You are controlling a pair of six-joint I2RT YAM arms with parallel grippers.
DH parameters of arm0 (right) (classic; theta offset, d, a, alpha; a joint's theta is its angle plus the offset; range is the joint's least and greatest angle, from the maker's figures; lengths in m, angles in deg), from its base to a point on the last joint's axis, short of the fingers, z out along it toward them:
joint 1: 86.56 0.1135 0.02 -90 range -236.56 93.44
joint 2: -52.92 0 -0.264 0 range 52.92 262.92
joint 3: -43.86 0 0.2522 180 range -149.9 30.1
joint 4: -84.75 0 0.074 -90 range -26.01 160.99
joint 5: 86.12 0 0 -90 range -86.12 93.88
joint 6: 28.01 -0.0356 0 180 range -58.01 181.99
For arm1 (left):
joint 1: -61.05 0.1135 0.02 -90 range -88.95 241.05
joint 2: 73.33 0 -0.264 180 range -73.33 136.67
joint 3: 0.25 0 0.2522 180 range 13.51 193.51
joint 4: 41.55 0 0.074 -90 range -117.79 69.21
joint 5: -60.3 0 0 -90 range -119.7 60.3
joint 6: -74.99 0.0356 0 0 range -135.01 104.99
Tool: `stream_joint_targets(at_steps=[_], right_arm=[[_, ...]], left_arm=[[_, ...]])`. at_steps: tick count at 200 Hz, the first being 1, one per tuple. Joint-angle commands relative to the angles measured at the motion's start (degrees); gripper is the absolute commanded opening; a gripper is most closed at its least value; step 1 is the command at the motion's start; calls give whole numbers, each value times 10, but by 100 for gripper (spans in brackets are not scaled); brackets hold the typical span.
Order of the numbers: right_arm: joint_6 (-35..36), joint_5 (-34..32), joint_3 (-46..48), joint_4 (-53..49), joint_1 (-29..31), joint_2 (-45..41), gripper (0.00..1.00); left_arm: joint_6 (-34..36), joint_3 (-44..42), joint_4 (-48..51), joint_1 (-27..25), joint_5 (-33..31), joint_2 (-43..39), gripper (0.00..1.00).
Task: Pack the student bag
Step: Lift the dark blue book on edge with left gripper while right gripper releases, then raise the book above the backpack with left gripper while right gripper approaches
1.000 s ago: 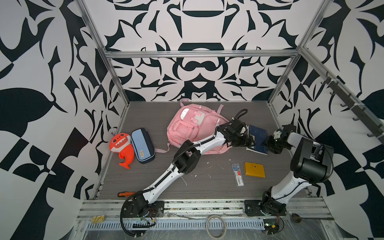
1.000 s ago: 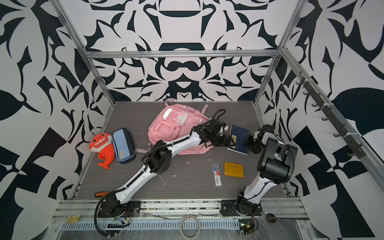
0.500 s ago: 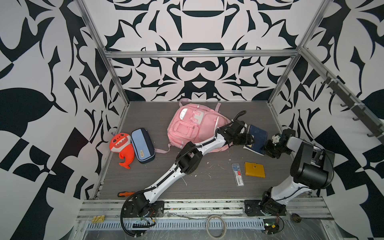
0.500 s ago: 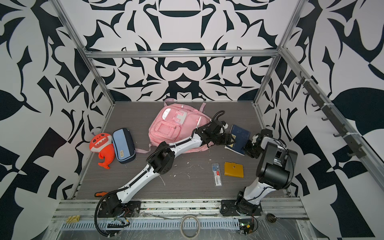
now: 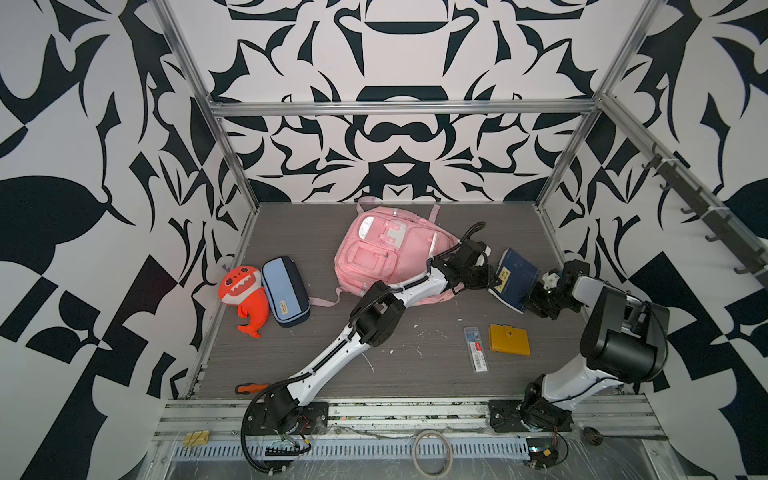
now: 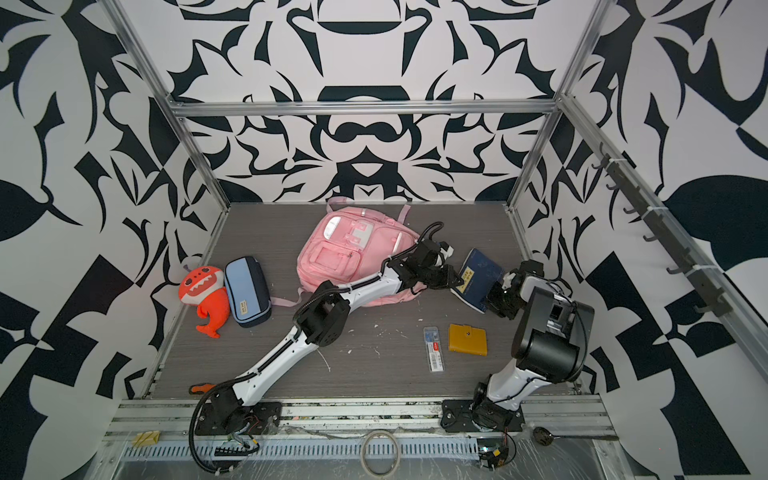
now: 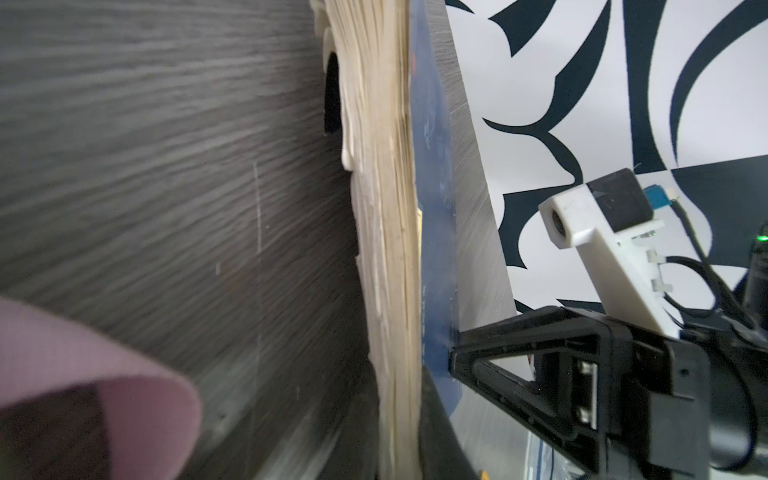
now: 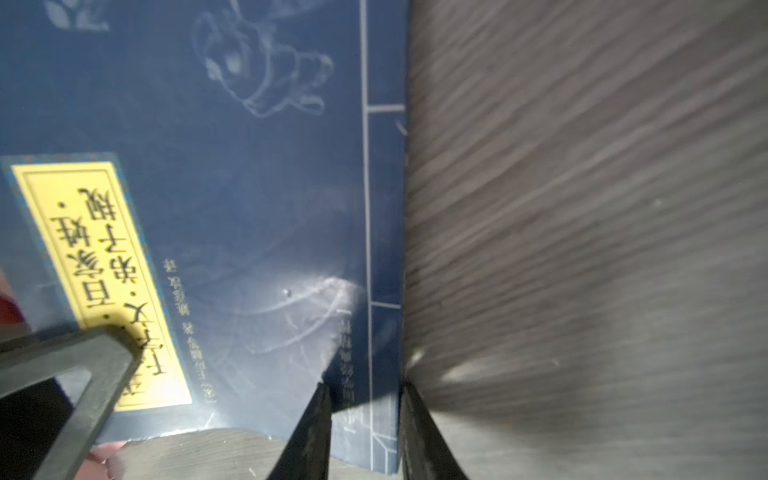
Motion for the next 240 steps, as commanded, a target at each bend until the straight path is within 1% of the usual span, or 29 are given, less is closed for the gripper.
stream_joint_targets(at_steps=[1, 6, 19, 27, 40, 46, 65, 74, 90, 104, 120, 134, 160, 173, 196, 223, 240], right_arm=[[-30, 66, 2, 31, 9, -70, 30], [-41, 80, 3, 41, 13, -87, 32], [-60, 121, 3, 68, 40, -133, 41], [-64, 130, -5, 67, 64, -156, 45], [-68, 123, -17, 62, 105, -198, 50], [-79, 112, -13, 73, 127, -226, 54], [-148, 93, 24, 168, 154, -314, 65], [-169, 80, 27, 197, 166, -332, 67], [-171, 75, -7, 197, 198, -314, 70], [-187, 69, -38, 201, 219, -291, 73], [-240, 56, -37, 259, 241, -287, 75], [-286, 43, -37, 290, 259, -285, 76], [-366, -4, -30, 313, 306, -288, 78], [-408, -31, -15, 322, 332, -289, 79], [-474, -76, 19, 360, 375, -287, 80], [-511, -108, 30, 393, 421, -263, 81], [-546, -129, 50, 434, 447, -244, 81]], left_arm=[[6, -22, 12, 7, 36, -63, 0], [2, -33, 6, 9, 41, -79, 0], [-14, -61, -10, 15, 52, -117, 0], [-21, -71, -14, 20, 61, -138, 0], [-26, -75, -6, 30, 74, -166, 0], [-26, -74, 1, 35, 80, -179, 0], [-23, -72, 36, 57, 92, -220, 0], [-23, -66, 72, 71, 91, -237, 0], [-11, -49, 138, 98, 86, -266, 0], [-5, -57, 173, 124, 72, -293, 0], [-8, -88, 178, 150, 63, -328, 0], [-16, -137, 160, 172, 57, -366, 0], [-5, -202, 154, 208, 47, -431, 0], [-17, -250, 128, 226, 45, -466, 0], [-57, -364, 38, 255, 44, -524, 0], [-77, -443, -10, 279, 47, -566, 0], [-116, -500, -79, 290, 51, -586, 0]])
